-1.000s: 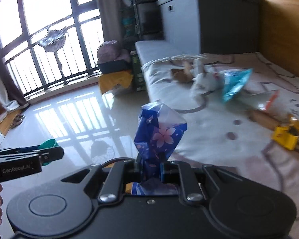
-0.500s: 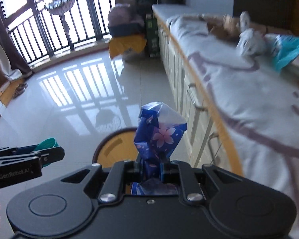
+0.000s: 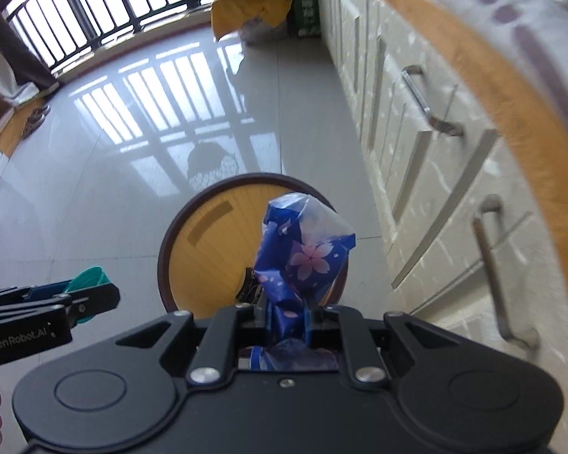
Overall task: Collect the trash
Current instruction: 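Open the right tool and left tool to drop bag and cap into wastebasket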
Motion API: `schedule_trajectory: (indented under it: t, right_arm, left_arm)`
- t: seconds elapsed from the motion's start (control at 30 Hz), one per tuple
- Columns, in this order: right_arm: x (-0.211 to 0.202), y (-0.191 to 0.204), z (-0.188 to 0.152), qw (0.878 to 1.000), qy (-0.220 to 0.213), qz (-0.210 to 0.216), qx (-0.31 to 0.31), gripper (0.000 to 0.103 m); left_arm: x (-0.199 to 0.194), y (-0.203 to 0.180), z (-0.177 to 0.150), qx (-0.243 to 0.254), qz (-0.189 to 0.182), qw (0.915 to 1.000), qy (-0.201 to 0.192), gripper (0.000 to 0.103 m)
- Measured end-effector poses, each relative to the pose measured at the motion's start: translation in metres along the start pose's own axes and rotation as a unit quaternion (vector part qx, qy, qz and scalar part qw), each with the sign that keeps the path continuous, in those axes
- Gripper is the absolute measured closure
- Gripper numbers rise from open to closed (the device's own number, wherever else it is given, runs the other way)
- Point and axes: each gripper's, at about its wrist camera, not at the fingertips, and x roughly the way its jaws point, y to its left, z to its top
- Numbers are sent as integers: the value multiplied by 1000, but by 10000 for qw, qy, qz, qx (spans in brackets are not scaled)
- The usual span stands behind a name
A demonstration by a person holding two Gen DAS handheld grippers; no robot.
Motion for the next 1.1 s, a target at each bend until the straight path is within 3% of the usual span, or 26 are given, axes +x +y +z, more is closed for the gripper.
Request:
schedule_trajectory:
  t: [0.4, 0.9, 1.1]
  right_arm:
    - [56, 6, 13, 9970, 260, 165, -707, 88]
    - [92, -7, 29, 9981, 73, 501, -339, 86]
    - [102, -10, 34, 9983, 96, 520, -263, 74]
  left_arm:
    - [55, -8, 4, 208, -14, 9988, 452, 53]
    - [97, -8, 15, 347, 71, 9960, 825, 53]
    - [104, -13, 16, 461, 69, 9950, 883, 53]
